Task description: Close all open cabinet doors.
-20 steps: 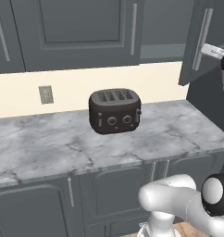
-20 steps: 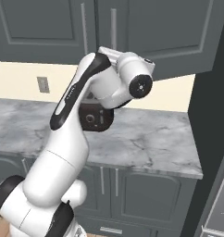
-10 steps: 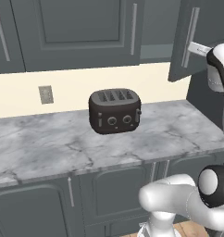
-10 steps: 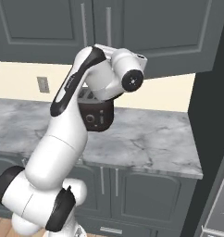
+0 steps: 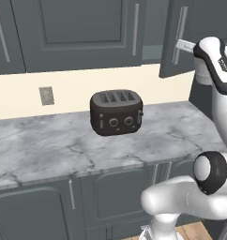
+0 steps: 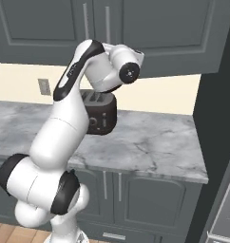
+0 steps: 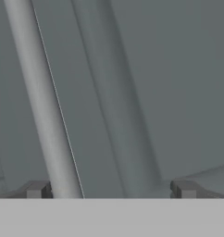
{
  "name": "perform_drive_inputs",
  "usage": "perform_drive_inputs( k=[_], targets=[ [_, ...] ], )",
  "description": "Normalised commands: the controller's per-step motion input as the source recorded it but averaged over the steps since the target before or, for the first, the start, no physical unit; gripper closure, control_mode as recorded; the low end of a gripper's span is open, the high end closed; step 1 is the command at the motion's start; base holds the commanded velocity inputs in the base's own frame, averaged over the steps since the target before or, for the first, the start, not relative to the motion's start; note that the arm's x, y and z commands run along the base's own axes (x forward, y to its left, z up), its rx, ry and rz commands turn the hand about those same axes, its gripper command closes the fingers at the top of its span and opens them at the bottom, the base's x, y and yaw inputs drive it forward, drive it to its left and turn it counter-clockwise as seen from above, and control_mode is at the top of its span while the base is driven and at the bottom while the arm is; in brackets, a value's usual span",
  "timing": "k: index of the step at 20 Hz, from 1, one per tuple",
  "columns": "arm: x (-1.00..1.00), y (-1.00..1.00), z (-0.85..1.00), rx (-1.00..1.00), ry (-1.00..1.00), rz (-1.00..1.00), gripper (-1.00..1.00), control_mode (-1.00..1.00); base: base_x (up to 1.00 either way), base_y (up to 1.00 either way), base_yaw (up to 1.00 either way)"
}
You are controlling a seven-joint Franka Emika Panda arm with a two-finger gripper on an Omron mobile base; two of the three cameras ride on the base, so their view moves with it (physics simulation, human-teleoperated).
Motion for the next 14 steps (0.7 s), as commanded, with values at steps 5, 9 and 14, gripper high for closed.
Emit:
perform_drive_inputs(
  k=[5, 9, 14],
  targets=[
    [0.68, 0.0, 0.0, 0.0, 0.0, 0.0, -1.0, -1.0, 0.0, 0.0, 0.0],
    [0.61, 0.0, 0.0, 0.0, 0.01, 0.0, -1.0, -1.0, 0.0, 0.0, 0.0],
    [0.53, 0.0, 0.0, 0.0, 0.02, 0.0, -1.0, -1.0, 0.0, 0.0, 0.0]
  ],
)
